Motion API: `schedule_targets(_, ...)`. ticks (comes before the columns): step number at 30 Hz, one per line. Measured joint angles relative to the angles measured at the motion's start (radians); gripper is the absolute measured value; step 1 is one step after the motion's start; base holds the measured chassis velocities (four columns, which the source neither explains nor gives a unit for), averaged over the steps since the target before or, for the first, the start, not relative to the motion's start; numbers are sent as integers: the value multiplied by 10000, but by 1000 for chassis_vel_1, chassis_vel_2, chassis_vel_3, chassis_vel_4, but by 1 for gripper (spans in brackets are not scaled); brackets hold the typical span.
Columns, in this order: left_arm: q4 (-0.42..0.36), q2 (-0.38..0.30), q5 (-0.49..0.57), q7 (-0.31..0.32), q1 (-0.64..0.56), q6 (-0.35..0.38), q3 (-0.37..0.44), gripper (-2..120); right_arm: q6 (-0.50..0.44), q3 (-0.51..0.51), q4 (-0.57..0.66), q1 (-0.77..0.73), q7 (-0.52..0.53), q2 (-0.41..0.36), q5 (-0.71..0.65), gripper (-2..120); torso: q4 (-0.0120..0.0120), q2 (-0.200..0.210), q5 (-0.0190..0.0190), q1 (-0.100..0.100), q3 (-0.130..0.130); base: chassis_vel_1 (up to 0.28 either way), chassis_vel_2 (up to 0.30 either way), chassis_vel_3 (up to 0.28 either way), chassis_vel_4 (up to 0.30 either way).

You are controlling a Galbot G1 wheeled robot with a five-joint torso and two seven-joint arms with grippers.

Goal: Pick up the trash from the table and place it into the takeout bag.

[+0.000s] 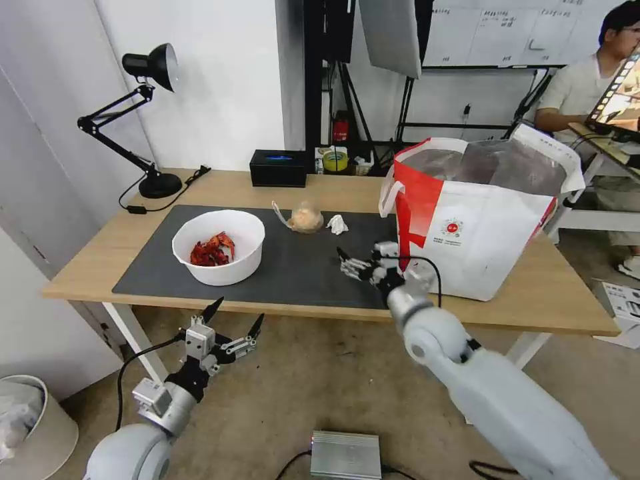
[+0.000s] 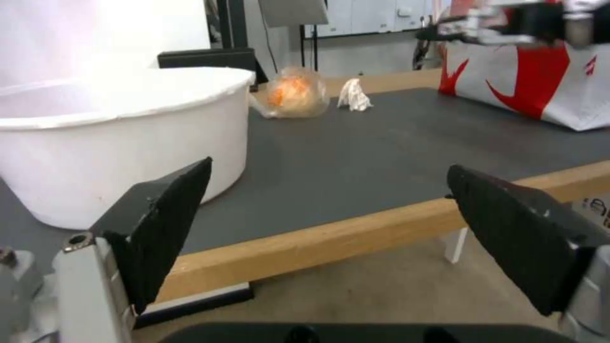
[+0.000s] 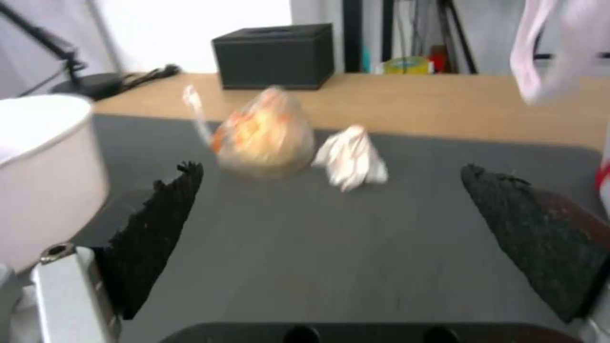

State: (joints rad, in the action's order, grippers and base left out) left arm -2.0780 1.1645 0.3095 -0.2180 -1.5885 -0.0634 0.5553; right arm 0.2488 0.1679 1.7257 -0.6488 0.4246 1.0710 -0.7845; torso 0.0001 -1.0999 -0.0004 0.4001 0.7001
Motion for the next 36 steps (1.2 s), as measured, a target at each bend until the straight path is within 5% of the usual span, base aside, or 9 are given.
schedule_targets(21, 239, 287, -352, -7, -3, -130, -76, 100, 610, 716, -5037, 2894, 494, 2544, 768, 100, -1, 0, 4, 0, -1, 0, 0, 0, 0)
schedule_targets(36, 247, 312, -358, -16, 24, -155, -136, 100, 618, 646, -6640, 3443, -347, 3178, 1098, 100, -2, -1, 3, -1, -1, 0, 0, 0, 0)
